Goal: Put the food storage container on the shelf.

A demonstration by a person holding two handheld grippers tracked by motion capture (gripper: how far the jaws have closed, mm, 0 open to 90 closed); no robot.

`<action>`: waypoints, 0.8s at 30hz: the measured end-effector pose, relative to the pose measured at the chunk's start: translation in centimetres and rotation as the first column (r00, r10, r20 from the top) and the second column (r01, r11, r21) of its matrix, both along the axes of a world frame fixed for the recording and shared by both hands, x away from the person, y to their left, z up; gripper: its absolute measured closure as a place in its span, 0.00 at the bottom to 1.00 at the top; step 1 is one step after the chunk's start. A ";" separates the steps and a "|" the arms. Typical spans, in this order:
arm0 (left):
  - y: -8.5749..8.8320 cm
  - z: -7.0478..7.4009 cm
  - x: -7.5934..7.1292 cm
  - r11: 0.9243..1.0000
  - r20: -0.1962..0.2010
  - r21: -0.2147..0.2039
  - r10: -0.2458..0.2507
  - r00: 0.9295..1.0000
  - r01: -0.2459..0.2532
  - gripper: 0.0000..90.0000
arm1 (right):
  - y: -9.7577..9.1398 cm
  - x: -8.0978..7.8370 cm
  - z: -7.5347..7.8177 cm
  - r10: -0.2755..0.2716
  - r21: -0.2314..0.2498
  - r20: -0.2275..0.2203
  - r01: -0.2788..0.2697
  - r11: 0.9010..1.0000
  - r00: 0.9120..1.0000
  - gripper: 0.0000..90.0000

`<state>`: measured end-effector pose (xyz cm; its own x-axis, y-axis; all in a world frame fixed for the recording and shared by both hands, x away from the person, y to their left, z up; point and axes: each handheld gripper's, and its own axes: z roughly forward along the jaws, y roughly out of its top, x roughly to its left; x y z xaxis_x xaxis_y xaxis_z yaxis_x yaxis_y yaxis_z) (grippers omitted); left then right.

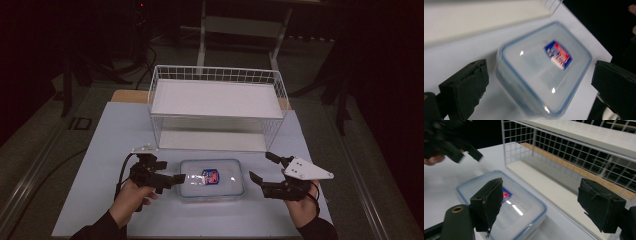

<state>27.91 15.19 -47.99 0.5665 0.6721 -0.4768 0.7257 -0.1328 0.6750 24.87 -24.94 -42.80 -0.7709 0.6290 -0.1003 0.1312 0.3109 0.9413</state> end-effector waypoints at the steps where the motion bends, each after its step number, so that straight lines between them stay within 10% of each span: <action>1: 0.1 -0.4 0.4 1.000 -0.032 -0.015 -0.008 0.999 0.007 0.01 | 0.1 0.0 -0.2 0.018 0.012 0.002 -0.018 1.000 1.000 0.16; 8: 0.4 -2.5 2.0 0.998 -0.202 -0.060 0.014 0.979 -0.027 0.02 | 0.4 -0.3 -0.6 0.047 -0.011 0.004 -0.047 0.999 0.999 0.13; 12: 0.4 -2.9 2.3 0.998 -0.227 -0.046 0.018 0.974 -0.030 0.05 | 0.6 -0.2 -1.0 0.046 -0.024 -0.035 -0.047 0.999 0.998 0.11; 15: 0.5 -3.9 2.7 0.993 -0.315 -0.106 0.017 0.949 -0.053 0.09 | 0.5 0.1 -1.7 0.024 -0.010 -0.073 -0.025 1.000 0.997 0.11; 24: 0.4 -4.8 3.0 0.983 -0.381 -0.177 -0.029 0.924 -0.042 0.35 | 0.6 0.4 -2.3 0.022 -0.012 -0.126 -0.023 1.000 0.992 0.11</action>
